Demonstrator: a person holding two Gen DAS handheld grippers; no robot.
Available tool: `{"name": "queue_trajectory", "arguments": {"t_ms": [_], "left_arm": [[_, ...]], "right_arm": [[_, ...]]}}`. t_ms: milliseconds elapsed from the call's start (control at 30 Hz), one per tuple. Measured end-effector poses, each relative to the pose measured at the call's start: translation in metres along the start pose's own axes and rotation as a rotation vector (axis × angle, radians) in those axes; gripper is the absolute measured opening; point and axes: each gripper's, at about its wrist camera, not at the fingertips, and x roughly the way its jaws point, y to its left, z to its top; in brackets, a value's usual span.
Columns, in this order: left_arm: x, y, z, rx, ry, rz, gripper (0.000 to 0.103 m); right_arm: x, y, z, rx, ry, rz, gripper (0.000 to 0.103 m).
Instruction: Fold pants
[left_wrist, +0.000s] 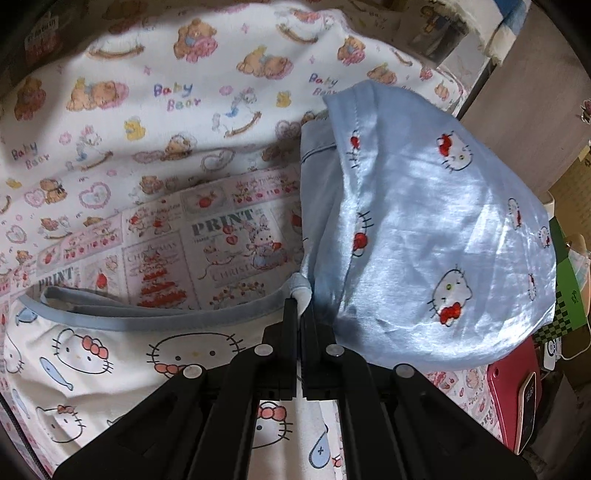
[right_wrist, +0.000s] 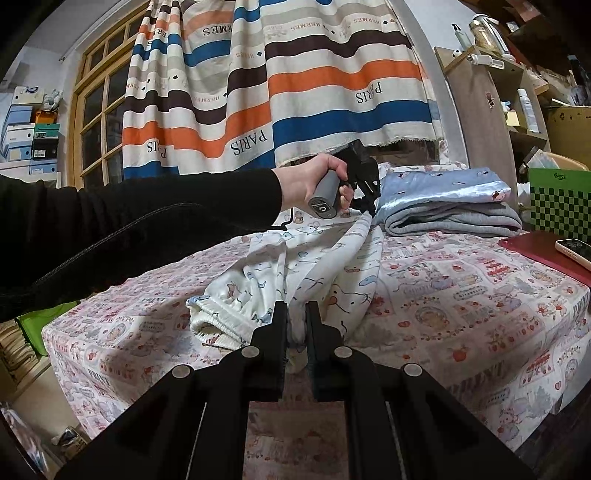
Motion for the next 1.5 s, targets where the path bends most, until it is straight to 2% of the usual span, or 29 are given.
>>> {"name": "queue_trajectory", "arguments": {"t_ms": [433,500,533,600,633,667,700,800,900,1067,1133,1267,1367,1433,1500], "left_arm": [[0.01,0.005,-0.005,0.008,0.004,-0.031,0.0],[0.008,0.004,-0.004,0.014,-0.001,-0.038,0.002],[0.007,0.004,-0.004,0.021,-0.009,-0.032,0.008],[0.0,0.005,-0.007,0.04,-0.029,-0.025,0.022],[-0.004,0.006,-0.007,0.042,-0.042,-0.014,0.032],[-0.009,0.008,-0.008,0.041,-0.058,-0.004,0.037],[-0.014,0.009,-0.009,0.042,-0.075,0.006,0.037],[-0.035,0.016,-0.015,0.04,-0.137,0.072,0.037],[-0.064,0.025,-0.027,0.059,-0.222,0.086,0.038],[-0.128,0.035,-0.068,0.125,-0.419,0.198,0.045],[-0.158,0.04,-0.098,0.167,-0.506,0.215,0.048],[-0.208,0.041,-0.162,0.259,-0.662,0.297,0.049],[-0.23,0.047,-0.203,0.272,-0.722,0.301,0.05],[-0.247,0.051,-0.236,0.261,-0.797,0.294,0.05],[-0.258,0.05,-0.267,0.275,-0.841,0.32,0.05]], "right_arm": [[0.001,-0.002,-0.003,0.015,-0.002,-0.006,0.009],[0.001,-0.002,-0.003,0.007,-0.002,-0.018,0.009],[0.001,-0.002,-0.002,0.006,-0.004,-0.025,0.01],[0.002,-0.003,0.001,0.006,-0.005,-0.046,0.026],[0.002,-0.003,0.003,0.006,-0.006,-0.054,0.034],[0.001,-0.004,0.004,0.007,-0.011,-0.063,0.052],[0.0,-0.006,0.006,0.009,-0.028,-0.075,0.058],[-0.002,-0.005,0.013,-0.013,-0.056,-0.092,0.058],[-0.001,-0.004,0.02,-0.036,-0.071,-0.098,0.058],[0.004,-0.001,0.029,-0.05,-0.079,-0.093,0.058],[0.006,0.0,0.032,-0.051,-0.085,-0.095,0.059],[0.009,-0.003,0.038,-0.068,-0.105,-0.055,0.059],[0.015,-0.012,0.044,-0.061,-0.091,-0.032,0.059],[0.019,-0.02,0.047,-0.036,-0.082,-0.03,0.059],[0.022,-0.024,0.047,-0.021,-0.077,-0.046,0.059]]}}
